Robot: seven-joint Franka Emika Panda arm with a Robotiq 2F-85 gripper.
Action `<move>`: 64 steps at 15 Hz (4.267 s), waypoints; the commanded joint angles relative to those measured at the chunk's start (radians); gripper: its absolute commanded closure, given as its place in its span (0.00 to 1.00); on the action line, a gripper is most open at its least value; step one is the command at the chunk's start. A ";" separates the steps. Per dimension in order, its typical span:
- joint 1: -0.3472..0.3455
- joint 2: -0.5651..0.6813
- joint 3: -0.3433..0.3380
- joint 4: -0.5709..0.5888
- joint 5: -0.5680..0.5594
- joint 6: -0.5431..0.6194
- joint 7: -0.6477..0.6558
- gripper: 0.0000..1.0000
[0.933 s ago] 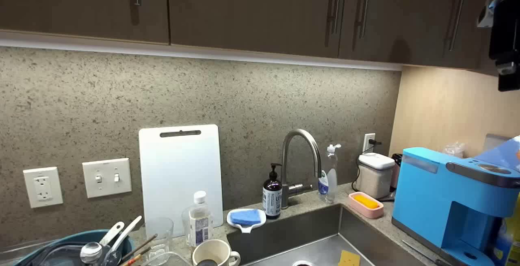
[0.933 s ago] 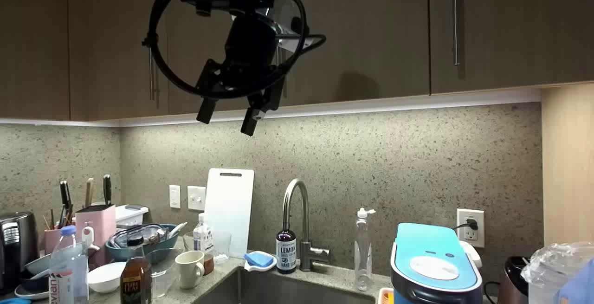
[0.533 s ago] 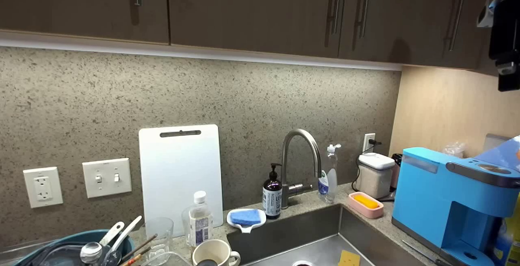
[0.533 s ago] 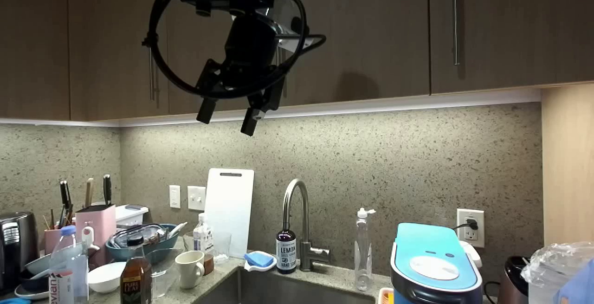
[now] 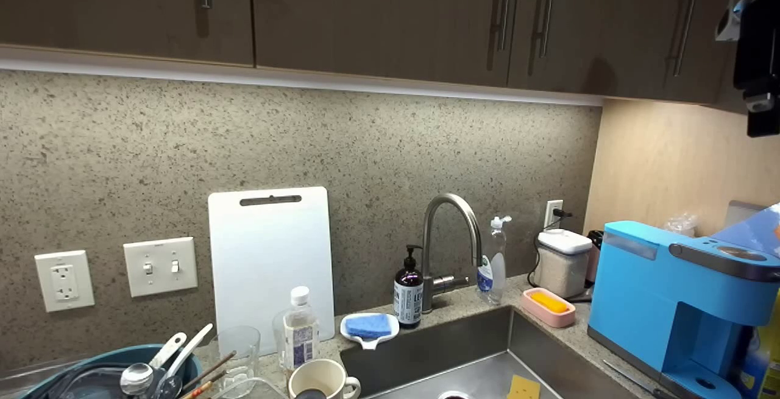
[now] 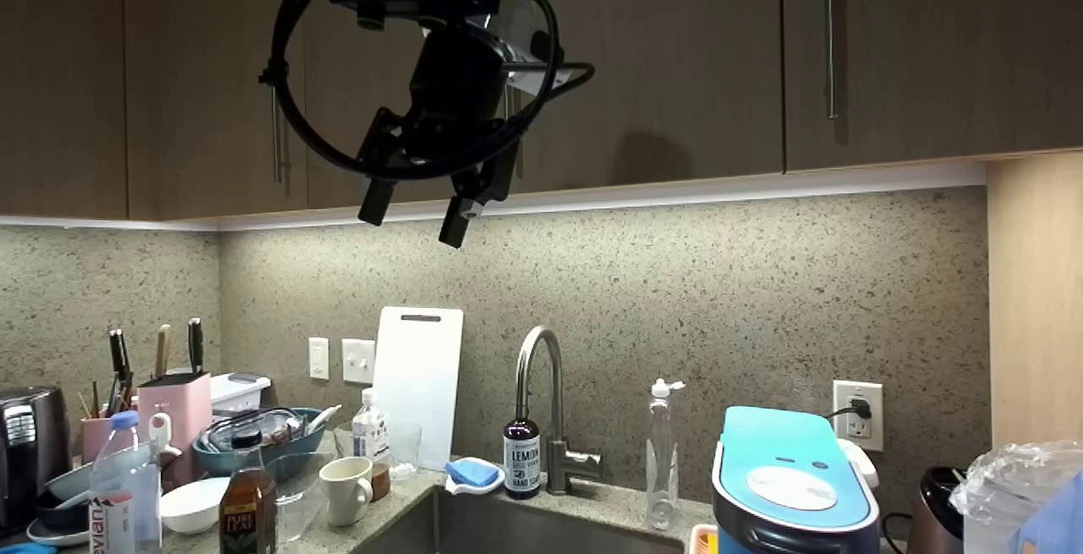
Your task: Open the top right cabinet door
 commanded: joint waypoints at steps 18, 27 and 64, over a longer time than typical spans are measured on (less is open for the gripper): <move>0.017 -0.015 0.160 0.006 -0.001 0.233 -0.016 0.00; 0.017 -0.018 0.185 0.003 -0.018 0.723 -0.008 0.00; 0.053 0.139 0.186 0.035 -0.026 1.543 0.005 0.00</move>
